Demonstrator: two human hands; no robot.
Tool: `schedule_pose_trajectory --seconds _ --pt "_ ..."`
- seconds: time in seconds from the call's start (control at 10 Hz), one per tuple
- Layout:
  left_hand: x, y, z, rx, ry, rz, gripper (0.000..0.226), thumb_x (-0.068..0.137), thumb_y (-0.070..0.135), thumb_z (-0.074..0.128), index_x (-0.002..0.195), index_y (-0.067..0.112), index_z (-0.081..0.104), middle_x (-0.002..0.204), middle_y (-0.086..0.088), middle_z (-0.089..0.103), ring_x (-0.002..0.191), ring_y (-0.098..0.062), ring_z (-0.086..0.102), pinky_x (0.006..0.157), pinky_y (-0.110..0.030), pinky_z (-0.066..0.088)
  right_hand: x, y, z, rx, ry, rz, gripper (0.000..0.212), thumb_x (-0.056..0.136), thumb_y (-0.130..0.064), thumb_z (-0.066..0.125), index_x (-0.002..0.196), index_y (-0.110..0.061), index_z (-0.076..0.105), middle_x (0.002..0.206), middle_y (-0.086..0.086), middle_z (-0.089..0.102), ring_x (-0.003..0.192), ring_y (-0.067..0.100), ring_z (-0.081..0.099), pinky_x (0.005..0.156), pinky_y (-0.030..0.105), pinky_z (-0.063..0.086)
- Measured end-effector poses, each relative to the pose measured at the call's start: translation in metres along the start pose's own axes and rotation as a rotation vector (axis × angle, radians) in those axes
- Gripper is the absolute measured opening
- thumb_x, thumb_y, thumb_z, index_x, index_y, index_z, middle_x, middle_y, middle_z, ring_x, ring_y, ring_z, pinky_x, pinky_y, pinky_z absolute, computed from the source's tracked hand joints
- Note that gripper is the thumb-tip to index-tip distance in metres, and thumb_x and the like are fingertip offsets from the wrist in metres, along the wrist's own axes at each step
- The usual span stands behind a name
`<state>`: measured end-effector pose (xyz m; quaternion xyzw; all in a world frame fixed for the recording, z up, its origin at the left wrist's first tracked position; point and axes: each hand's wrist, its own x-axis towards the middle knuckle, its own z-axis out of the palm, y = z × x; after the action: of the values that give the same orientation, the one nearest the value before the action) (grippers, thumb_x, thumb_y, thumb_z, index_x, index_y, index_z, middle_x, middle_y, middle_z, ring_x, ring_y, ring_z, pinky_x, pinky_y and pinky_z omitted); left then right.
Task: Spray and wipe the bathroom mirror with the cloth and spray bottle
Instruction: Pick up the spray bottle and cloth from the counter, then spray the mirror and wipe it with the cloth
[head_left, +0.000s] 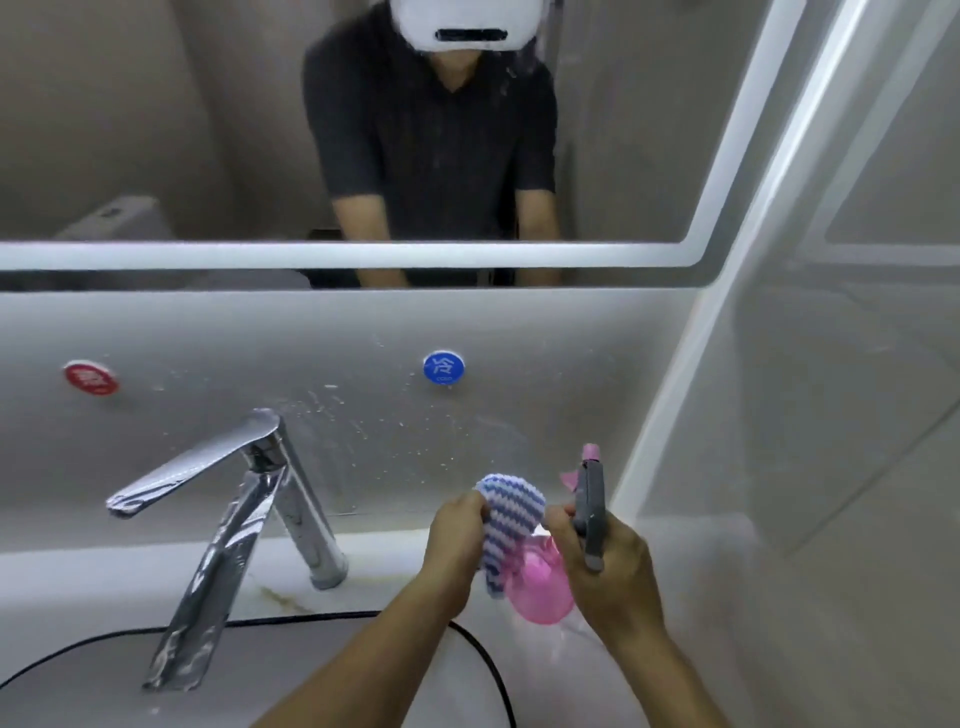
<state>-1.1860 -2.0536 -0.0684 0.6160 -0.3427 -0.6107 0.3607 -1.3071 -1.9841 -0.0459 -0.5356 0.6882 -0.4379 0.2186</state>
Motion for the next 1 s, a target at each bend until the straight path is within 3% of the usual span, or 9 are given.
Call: schedule_pose_trajectory --seconds 0.1,0.3,0.4,0.5,0.6,0.7,0.8,0.9,1.0 --pt "-0.042 0.029 -0.04 -0.171 -0.021 0.079 0.014 0.071 0.012 0.055 0.083 0.006 0.057 0.075 -0.014 0.061 0.064 -0.025 0.058 0.056 -0.028 0.045 -0.009 -0.062 0.003 -0.024 0.003 -0.163 0.042 0.084 -0.05 0.045 0.073 -0.015 0.064 0.063 0.002 0.066 0.055 0.012 0.061 0.047 0.022 0.047" --pt "-0.126 0.095 -0.146 -0.526 -0.269 0.207 0.055 0.056 0.005 0.074 0.107 -0.011 0.059 0.087 -0.02 0.066 0.064 -0.025 0.067 0.053 -0.029 0.052 -0.044 -0.197 0.023 0.055 0.101 -0.441 0.023 0.078 -0.038 0.041 0.073 -0.021 0.055 0.065 0.004 0.063 0.058 0.023 0.06 0.055 0.037 0.053" --pt "-0.177 0.125 -0.212 -0.64 -0.389 0.253 0.031 0.068 0.013 0.063 0.093 -0.004 0.069 0.089 -0.018 0.065 0.07 -0.024 0.063 0.066 -0.03 0.05 -0.075 -0.265 0.043 0.191 0.084 -0.522 0.021 0.071 -0.036 0.044 0.055 -0.023 0.044 0.045 -0.004 0.05 0.046 0.008 0.049 0.044 0.021 0.039" --pt "-0.227 0.136 -0.287 -0.744 -0.441 0.337 0.041 0.078 0.027 0.049 0.092 -0.004 0.072 0.091 -0.022 0.07 0.077 -0.03 0.069 0.073 -0.033 0.055 -0.122 -0.328 0.079 0.346 0.037 -0.525 0.027 0.07 -0.028 0.049 0.044 -0.024 0.041 0.044 -0.016 0.056 0.041 0.003 0.046 0.037 0.012 0.032" --pt "-0.266 0.126 -0.369 -0.805 -0.42 0.392 0.049 0.082 0.022 0.035 0.087 -0.01 0.071 0.092 -0.027 0.07 0.074 -0.035 0.07 0.07 -0.037 0.054 -0.176 -0.383 0.118 0.525 -0.021 -0.461 0.032 0.069 -0.019 0.048 0.037 -0.025 0.045 0.034 -0.013 0.05 0.034 0.001 0.044 0.033 0.008 0.031" --pt "-0.291 0.109 -0.446 -0.789 -0.349 0.415 0.037 0.081 0.007 0.038 0.082 -0.011 0.07 0.079 -0.024 0.071 0.064 -0.029 0.07 0.053 -0.03 0.057 -0.223 -0.429 0.153 0.46 -0.094 -0.423 0.027 0.067 -0.025 0.044 0.04 -0.02 0.046 0.033 -0.007 0.044 0.037 0.005 0.036 0.04 0.024 0.032" --pt "-0.308 0.094 -0.504 -0.826 -0.219 0.431 0.048 0.096 0.018 0.036 0.072 0.0 0.074 0.067 -0.015 0.071 0.058 -0.023 0.066 0.046 -0.023 0.054 -0.259 -0.467 0.182 0.223 -0.099 -0.484 0.035 0.069 -0.037 0.041 0.043 -0.014 0.044 0.037 -0.005 0.046 0.041 0.013 0.04 0.045 0.027 0.033" --pt "-0.313 0.089 -0.546 -0.811 -0.071 0.492 0.044 0.1 0.017 0.03 0.075 0.01 0.066 0.066 -0.008 0.067 0.068 -0.022 0.059 0.043 -0.023 0.054 -0.285 -0.498 0.205 0.004 -0.048 -0.612 0.039 0.075 -0.045 0.036 0.042 -0.023 0.038 0.042 -0.006 0.044 0.041 0.008 0.041 0.044 0.024 0.031" --pt "-0.319 0.098 -0.56 -0.785 0.074 0.518 0.033 0.1 0.011 0.027 0.081 0.013 0.054 0.082 -0.005 0.058 0.073 -0.021 0.056 0.058 -0.035 0.052 -0.293 -0.515 0.221 0.005 -0.044 -0.637 0.031 0.078 -0.042 0.039 0.05 -0.028 0.04 0.051 -0.007 0.049 0.05 0.007 0.046 0.047 0.025 0.032"
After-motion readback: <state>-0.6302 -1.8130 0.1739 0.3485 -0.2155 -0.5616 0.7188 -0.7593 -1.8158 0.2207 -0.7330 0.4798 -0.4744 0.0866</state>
